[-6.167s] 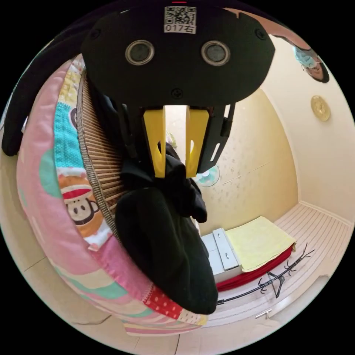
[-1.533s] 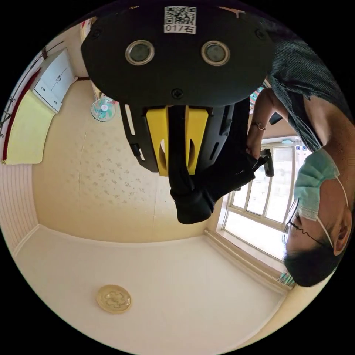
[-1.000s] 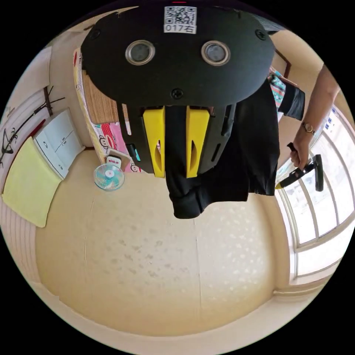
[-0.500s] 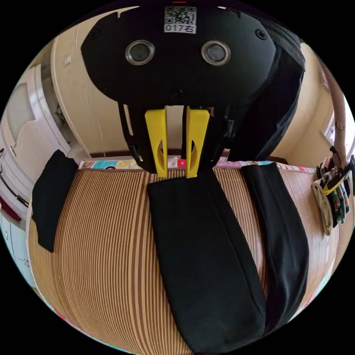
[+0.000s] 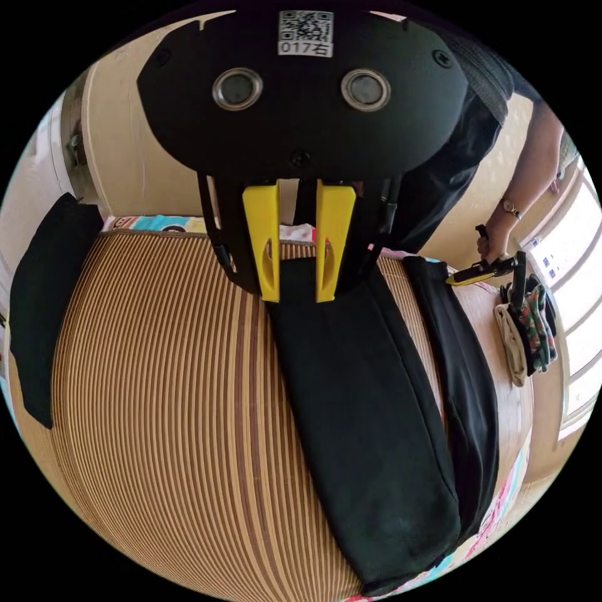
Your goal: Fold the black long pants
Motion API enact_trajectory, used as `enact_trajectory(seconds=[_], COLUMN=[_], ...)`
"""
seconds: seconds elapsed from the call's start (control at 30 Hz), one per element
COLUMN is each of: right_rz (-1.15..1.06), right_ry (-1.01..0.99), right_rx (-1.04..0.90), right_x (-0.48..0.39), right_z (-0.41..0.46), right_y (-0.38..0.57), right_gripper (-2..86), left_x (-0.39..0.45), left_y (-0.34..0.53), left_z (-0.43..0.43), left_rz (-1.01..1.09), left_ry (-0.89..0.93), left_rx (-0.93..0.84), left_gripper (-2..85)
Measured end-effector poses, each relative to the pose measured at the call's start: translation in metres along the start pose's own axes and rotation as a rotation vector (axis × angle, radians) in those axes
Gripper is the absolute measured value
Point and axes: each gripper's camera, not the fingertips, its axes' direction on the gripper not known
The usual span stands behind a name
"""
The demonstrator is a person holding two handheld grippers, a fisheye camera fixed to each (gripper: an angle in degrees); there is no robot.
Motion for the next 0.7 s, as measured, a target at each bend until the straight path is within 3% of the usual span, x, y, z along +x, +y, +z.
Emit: enact_trajectory(seconds=[0.13, 0.23, 0.3, 0.37, 0.47, 0.53, 0.7], right_rz=[-0.049, -0.089, -0.095, -0.124, -0.18, -0.16, -0.009], right_ry=[-0.081, 0.066, 0.086, 0.122, 0.088, 0.003, -0.176], right_rx=[0.031, -0.065, -0.044, -0.139, -0.22, -0.256, -0.081], right_x=[0.022, 0.027, 0.032, 0.039, 0.058, 0.082, 0.163], right_z=[-0.02, -0.007, -0.017, -0.019, -0.027, -0.04, -0.107], right_y=[0.01, 0.045, 0.075, 0.111, 0.157, 0.177, 0.233], right_gripper=[9.8, 5.8, 4.1, 2.4, 1.8, 1.9, 6.5], left_x=[0.011, 0.009, -0.002, -0.026, -0.076, -0.104, -0.111], left_y=[0.0, 0.019, 0.035, 0.047, 0.067, 0.095, 0.141], left_z=[-0.016, -0.025, -0.02, -0.013, -0.002, 0.007, 0.032], left_rz=[0.177, 0.275, 0.288, 0.201, -0.077, -0.244, -0.305], left_ry=[-0.092, -0.185, -0.296, -0.357, -0.2, -0.042, 0.301], left_rx=[-0.094, -0.134, -0.17, -0.201, -0.222, -0.13, 0.144], left_gripper=[2.7, 1.1, 1.1, 1.7, 3.6, 3.9, 3.7])
